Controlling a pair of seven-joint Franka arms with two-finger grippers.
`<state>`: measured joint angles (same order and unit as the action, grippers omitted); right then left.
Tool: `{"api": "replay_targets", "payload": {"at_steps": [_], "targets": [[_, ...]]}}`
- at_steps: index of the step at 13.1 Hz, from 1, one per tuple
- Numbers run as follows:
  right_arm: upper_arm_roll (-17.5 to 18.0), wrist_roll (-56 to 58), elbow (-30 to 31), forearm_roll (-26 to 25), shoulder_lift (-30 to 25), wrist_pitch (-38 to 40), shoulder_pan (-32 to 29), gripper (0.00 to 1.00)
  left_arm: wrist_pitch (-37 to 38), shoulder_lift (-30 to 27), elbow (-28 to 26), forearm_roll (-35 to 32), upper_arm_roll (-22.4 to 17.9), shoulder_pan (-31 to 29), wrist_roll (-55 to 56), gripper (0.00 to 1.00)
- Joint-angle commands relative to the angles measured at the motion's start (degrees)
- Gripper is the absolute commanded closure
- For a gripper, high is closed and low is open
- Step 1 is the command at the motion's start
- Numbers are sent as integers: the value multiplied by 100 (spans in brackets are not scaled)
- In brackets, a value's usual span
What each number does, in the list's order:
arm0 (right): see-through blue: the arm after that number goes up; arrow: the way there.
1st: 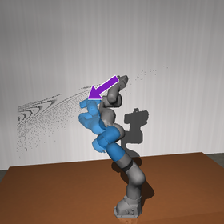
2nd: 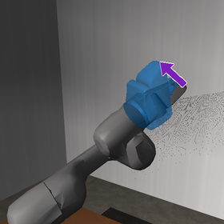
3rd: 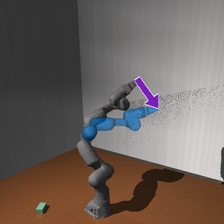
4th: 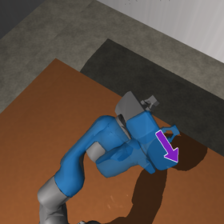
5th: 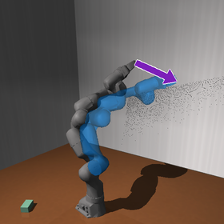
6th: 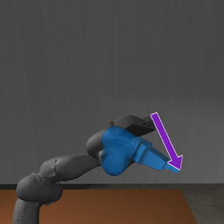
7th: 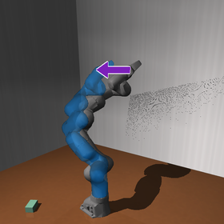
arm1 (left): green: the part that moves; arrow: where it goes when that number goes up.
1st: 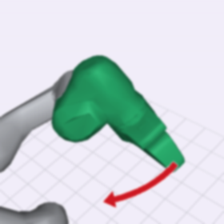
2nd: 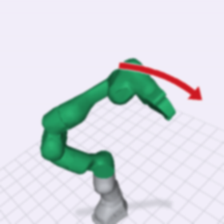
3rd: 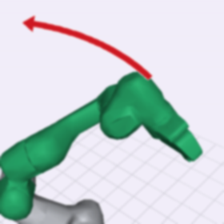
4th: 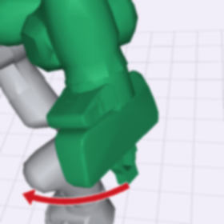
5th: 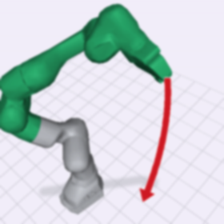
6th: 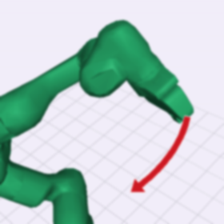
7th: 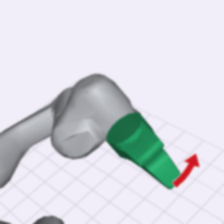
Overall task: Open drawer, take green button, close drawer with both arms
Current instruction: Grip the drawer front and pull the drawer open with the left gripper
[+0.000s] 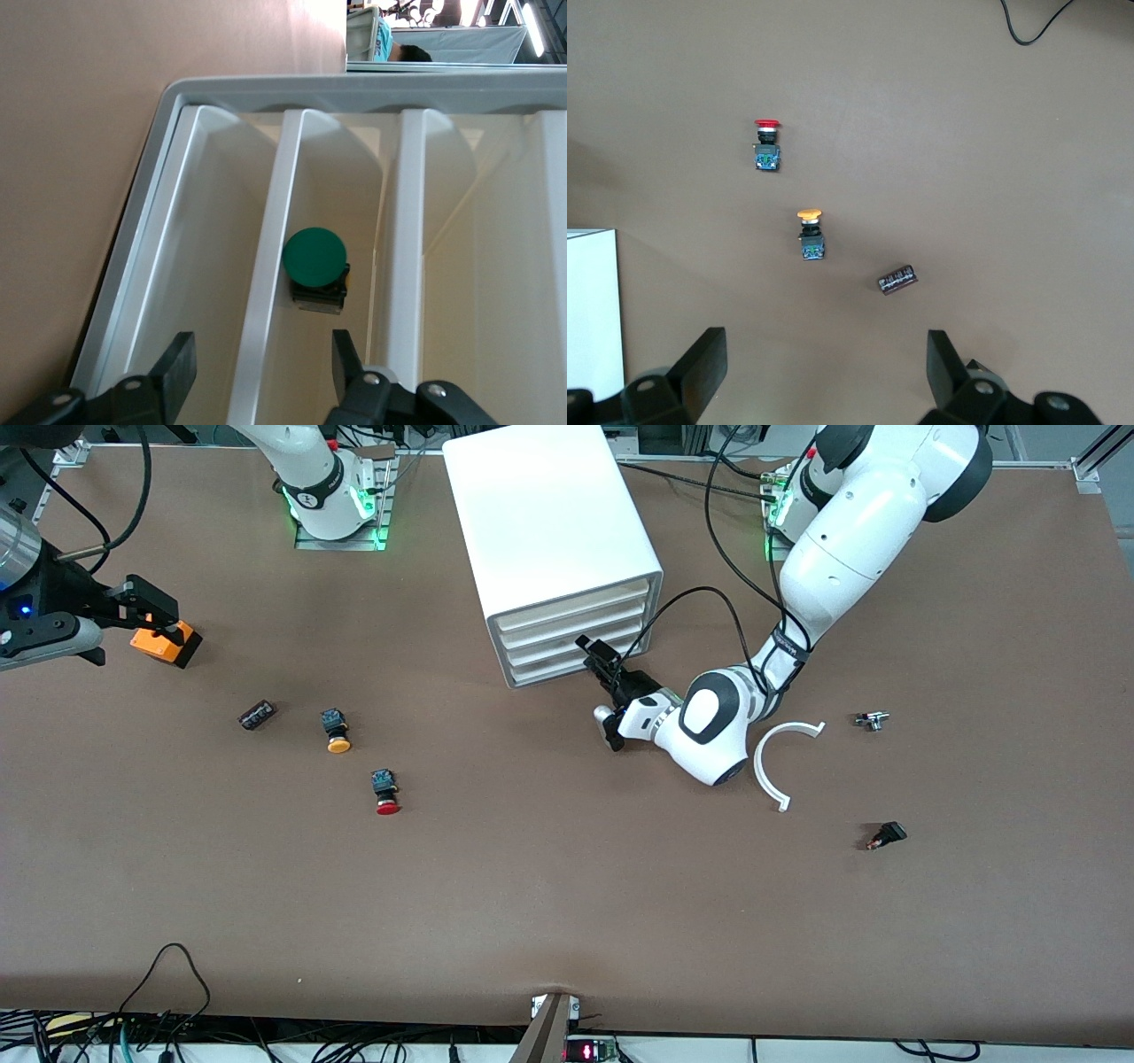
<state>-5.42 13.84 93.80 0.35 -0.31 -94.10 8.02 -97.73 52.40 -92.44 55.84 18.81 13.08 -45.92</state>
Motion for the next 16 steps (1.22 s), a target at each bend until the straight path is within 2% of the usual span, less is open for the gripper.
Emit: {"api": "replay_targets", "payload": {"at_steps": [1,2,3,4,9,16], "targets": [[33,-48,-108,18,48,67,-55,0,-44,68,-11,216,-27,72,-128,53],[33,-48,-108,18,48,67,-55,0,-44,68,-11,295,-27,72,-119,73],[33,-48,-108,18,48,67,-55,0,-36,68,-20,452,-27,72,-119,86],[33,-48,-108,27,48,67,-55,0,-36,68,-28,628,-27,63,-110,96],[33,-48,-108,27,57,67,-64,0,-439,68,-248,1287,-53,-77,-110,97],[50,-100,-301,62,356,-47,-20,0,-826,68,-354,1666,-62,-508,-110,97]]}}
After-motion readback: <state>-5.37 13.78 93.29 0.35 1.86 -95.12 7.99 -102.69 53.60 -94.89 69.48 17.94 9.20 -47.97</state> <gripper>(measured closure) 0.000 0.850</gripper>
